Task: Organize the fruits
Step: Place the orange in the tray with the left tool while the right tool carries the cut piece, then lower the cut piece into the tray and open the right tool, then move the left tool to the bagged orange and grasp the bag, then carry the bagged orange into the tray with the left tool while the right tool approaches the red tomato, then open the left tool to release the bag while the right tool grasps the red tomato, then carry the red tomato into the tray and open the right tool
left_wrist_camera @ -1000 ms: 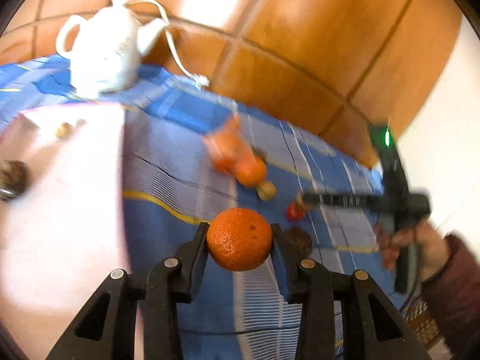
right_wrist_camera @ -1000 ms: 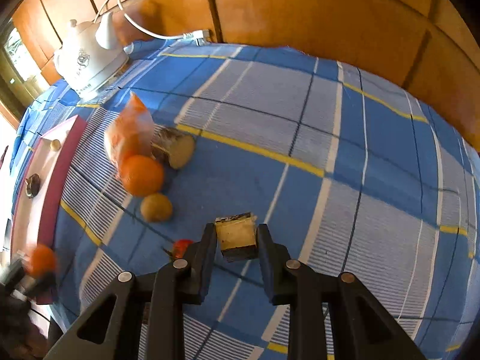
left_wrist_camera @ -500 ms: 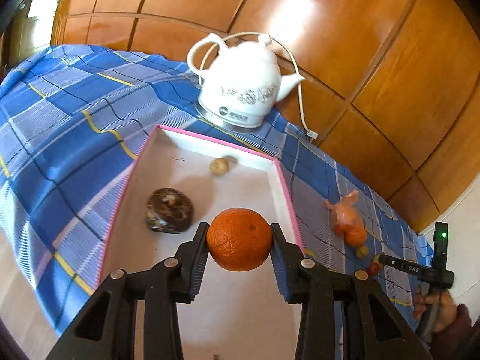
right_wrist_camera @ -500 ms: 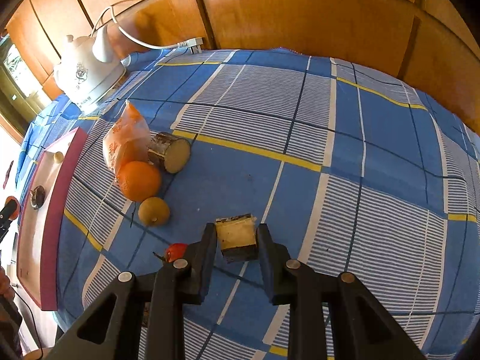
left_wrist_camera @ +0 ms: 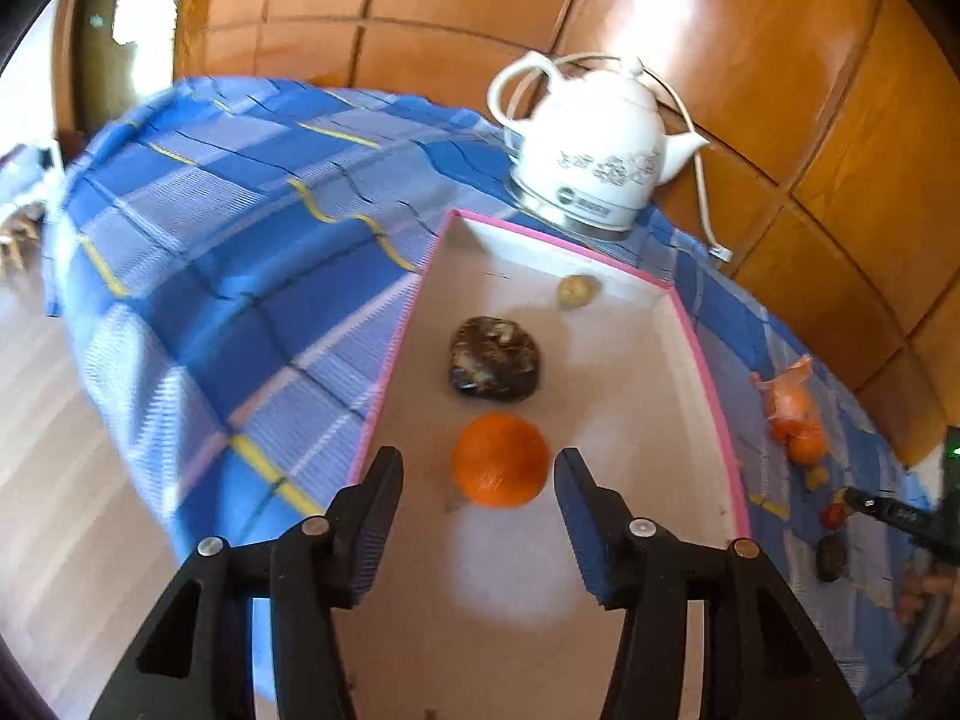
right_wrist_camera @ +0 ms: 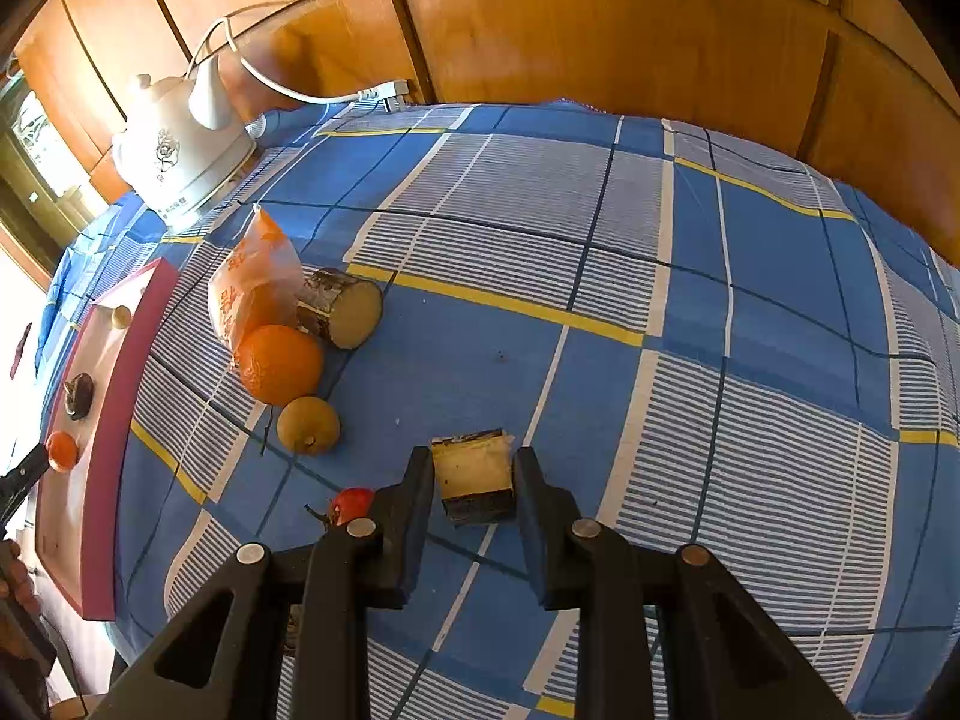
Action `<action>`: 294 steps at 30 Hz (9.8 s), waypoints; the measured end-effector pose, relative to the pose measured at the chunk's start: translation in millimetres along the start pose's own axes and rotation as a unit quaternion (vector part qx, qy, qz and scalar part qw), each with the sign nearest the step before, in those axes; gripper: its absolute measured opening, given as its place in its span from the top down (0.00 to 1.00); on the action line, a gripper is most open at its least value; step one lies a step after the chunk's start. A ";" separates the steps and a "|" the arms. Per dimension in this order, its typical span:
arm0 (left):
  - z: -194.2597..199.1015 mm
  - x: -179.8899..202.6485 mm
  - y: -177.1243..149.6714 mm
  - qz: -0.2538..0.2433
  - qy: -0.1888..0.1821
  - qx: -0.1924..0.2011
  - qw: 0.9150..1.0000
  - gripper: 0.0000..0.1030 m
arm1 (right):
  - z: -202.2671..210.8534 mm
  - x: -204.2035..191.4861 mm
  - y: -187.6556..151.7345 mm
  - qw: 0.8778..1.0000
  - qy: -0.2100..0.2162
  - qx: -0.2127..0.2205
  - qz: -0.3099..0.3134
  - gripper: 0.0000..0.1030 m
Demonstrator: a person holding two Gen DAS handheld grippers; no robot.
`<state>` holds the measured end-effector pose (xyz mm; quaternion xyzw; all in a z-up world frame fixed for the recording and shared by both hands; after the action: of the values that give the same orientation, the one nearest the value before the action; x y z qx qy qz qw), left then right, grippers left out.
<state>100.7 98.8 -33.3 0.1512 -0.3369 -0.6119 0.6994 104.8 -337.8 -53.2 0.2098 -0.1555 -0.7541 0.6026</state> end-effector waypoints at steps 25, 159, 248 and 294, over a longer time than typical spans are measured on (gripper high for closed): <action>35.4 42.6 -18.4 -0.076 0.024 0.039 0.996 0.39 | 43.5 -112.6 -8.1 0.983 0.181 0.020 0.038 0.75; -51.0 229.2 -47.0 -0.234 -0.147 -0.078 0.958 0.44 | 48.5 24.9 -8.7 1.000 -0.015 0.016 0.018 0.66; -2.6 131.0 15.6 -0.098 -0.169 -0.022 0.980 0.48 | -5.6 -28.4 -19.7 0.994 0.005 -0.007 0.112 0.76; 18.2 59.9 -28.4 -0.076 0.022 0.012 0.997 0.35 | 31.8 -47.4 -11.1 0.992 0.022 0.035 0.122 0.76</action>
<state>68.8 39.2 -20.6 0.1980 -0.3159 -0.6559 0.6563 88.2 -289.7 -25.0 0.2272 -0.1931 -0.6643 0.6854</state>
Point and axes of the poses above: each gripper's, at about its wrist camera, not at the fingertips, and z roughly against the way its jaws point, x to its right, y to its top, the point moved 1 cm from there along -z, roughly the way its jaws point, and after that the axes turned 2 degrees about -y, right-handed, at the moved point
